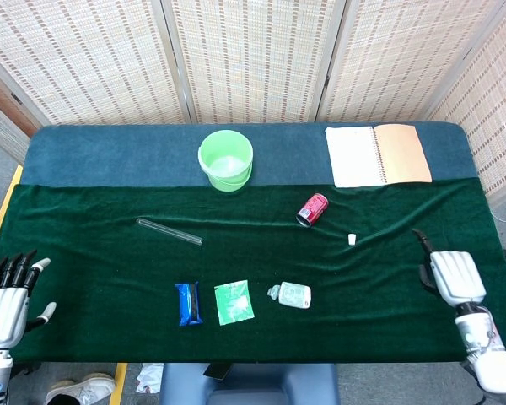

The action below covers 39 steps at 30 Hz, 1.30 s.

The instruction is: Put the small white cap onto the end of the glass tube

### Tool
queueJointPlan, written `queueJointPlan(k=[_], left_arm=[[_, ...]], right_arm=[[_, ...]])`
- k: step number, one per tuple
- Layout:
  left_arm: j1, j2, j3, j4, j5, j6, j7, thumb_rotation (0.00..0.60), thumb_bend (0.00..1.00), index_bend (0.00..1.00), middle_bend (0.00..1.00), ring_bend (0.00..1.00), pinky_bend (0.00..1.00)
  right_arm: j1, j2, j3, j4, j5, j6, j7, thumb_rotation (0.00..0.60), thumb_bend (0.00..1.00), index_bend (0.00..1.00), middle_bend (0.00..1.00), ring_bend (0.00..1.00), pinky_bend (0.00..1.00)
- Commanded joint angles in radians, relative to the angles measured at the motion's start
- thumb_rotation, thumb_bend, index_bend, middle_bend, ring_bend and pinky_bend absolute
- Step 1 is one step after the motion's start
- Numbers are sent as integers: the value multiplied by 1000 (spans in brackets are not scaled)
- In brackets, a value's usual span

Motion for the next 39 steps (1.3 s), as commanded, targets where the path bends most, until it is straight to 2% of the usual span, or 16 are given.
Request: queueJointPlan(k=[1,9,24,39], left_arm=[[1,0,1,0,1,-1,0,600,276,226,115,97,0],[1,0,6,-3,1,-8,4,600,276,230,116,97,0],[0,-4,10,-7,-3,-17,20,600,276,231,118,99,0],[3,-4,13,-2,-7,-22,17,600,276,232,118,103,0]], right_arm=[[75,-42,22,57,88,-128,16,600,655,186,822,1000,898],[171,-107,35,166,175,-304,72,600,783,226,869,1000,958],[318,-218,47,333,263,-479,82,600,794,225,870,1000,977],[374,-273,30,394,289,-525,103,600,796,226,870,1000,982]])
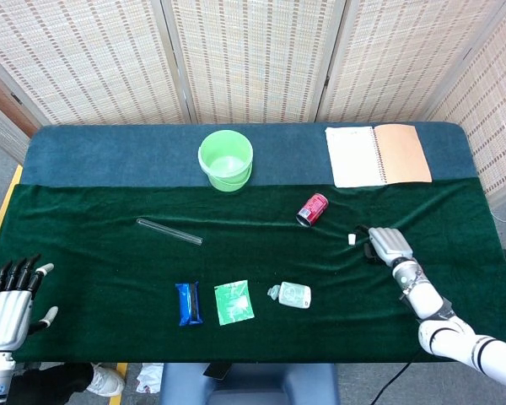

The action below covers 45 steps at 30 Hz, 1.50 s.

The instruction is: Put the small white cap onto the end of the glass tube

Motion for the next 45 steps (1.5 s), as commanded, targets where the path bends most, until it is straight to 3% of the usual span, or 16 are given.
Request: queueJointPlan(k=[1,20,34,45], left_arm=[[0,-1,2,1,-1,-4,0,600,276,232,118,103,0],[-1,-8,9,10,-3,-19,-12,600,276,248,124,115,0],[1,-11,14,17,-4,-25,-23,600,276,248,125,117,0],[2,-13,14,26,-4,-24,-32,600,276,248,125,119,0]], right_arm=[[6,-5,-6,6,3,-7,0,600,796,226,870,1000,983],[-26,64,-72,-194,-34,119,-78,600,796,226,874,1000,983],[-48,88,-103,-236,12,177,-146,600,796,225,874,1000,983],[-52,81,-96,-236,-14,203,-130,600,796,226,874,1000,983]])
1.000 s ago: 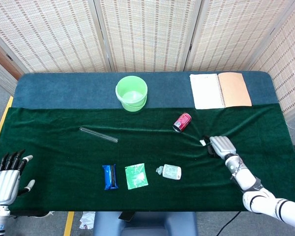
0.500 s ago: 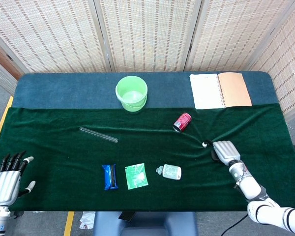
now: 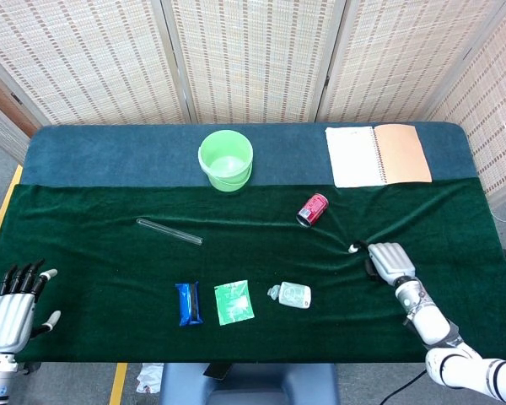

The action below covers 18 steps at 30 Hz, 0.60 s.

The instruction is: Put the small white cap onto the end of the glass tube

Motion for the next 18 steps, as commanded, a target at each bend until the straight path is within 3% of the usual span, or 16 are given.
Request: queueJointPlan(k=[1,13,15,17,18], left_arm=[[0,0,0,0,1,0,-1,600,276,248,125,120,0],[-2,4,-3,0,4,3,-8,600,276,248,125,121,0],[-2,5,-3,-1,6,3,-8,600,276,248,125,121,0],[-2,5,-3,-2,7,3,-9,600,276,248,125,121,0],[-2,5,-2,-2,7,3,-8,600,276,248,125,121,0]], right_arm=[[-3,1,3,-4,-12,11,6,600,796,226,874,1000,983],[-23,26,26,-22,-57,74,44,600,796,226,874,1000,983],[-26,40,30,-31,-67,97,31,600,671,226,875,1000,983],[-29,52,36,-46,-65,116,13,600,343,225,887,1000,982],[-30,60,40,-56,-61,125,6,600,268,225,893,1000,983]])
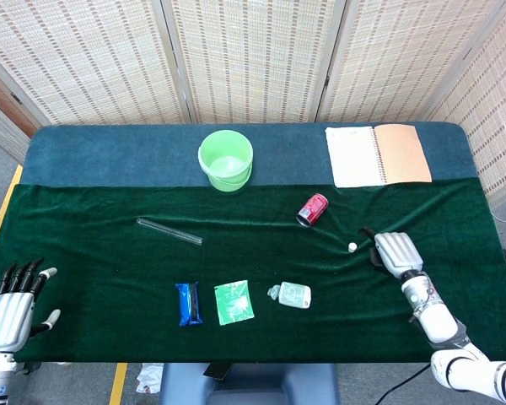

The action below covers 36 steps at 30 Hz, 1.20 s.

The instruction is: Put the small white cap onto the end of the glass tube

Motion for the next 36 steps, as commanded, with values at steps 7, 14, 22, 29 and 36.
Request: queueJointPlan(k=[7,14,22,29,36], left_arm=[[1,1,4,-6,-2,-4,6,600,276,248,125,122,0],[5,7,6,-14,2,2,9,600,275,248,125,124,0],[7,6,9,-20,1,2,15,600,275,248,125,124,0],[6,8,7,-24,-3,-2,23,600,276,247,125,124,0],[7,6,8,-21,-7,-6,22,600,276,247,125,124,0]], right_arm=[[9,34,13,-29,9,-2,-39,600,184,225,925,1000,995],[38,-4,7,37,-10,-42,-51,600,209,351,950,1000,1000],[81,-60,12,141,30,-108,-81,600,357,393,955,1000,1000],[106,-107,14,199,56,-153,-82,600,370,404,956,1000,1000],[121,-130,16,224,76,-174,-85,600,396,405,956,1000,1000]])
